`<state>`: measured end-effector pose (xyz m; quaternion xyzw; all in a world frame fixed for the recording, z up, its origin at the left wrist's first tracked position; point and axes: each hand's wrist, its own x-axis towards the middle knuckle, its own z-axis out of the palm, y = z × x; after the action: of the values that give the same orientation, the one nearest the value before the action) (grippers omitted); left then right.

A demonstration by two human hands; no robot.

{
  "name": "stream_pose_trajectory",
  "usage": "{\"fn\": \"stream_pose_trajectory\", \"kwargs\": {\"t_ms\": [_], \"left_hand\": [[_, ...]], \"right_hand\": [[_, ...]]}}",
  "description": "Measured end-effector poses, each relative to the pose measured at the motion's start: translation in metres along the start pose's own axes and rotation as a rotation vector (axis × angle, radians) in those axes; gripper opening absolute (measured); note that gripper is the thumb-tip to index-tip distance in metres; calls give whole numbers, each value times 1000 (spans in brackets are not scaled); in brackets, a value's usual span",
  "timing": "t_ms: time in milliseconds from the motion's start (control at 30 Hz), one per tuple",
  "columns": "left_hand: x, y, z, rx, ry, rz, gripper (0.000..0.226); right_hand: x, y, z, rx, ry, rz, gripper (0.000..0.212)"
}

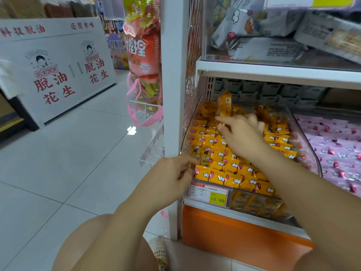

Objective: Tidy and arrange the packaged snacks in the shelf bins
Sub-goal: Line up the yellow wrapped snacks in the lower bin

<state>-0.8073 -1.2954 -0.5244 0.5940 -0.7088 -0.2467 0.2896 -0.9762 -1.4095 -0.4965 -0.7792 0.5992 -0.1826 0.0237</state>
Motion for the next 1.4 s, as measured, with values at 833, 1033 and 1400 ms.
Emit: {"fn": "stream_pose_trajectory", "kwargs": {"t_ms": [833, 1033, 1400], "left_hand": [[1, -2, 1, 22, 2, 15, 52], [1, -5, 2, 22, 35, 22, 52], [2, -8, 4, 40, 52, 36, 35]], "right_hand": [[-37, -1, -28, 1065, -125, 140, 52], [-43, -17, -22, 837, -136, 2, 14], [-45, -13, -5, 575, -162, -169, 50]]}}
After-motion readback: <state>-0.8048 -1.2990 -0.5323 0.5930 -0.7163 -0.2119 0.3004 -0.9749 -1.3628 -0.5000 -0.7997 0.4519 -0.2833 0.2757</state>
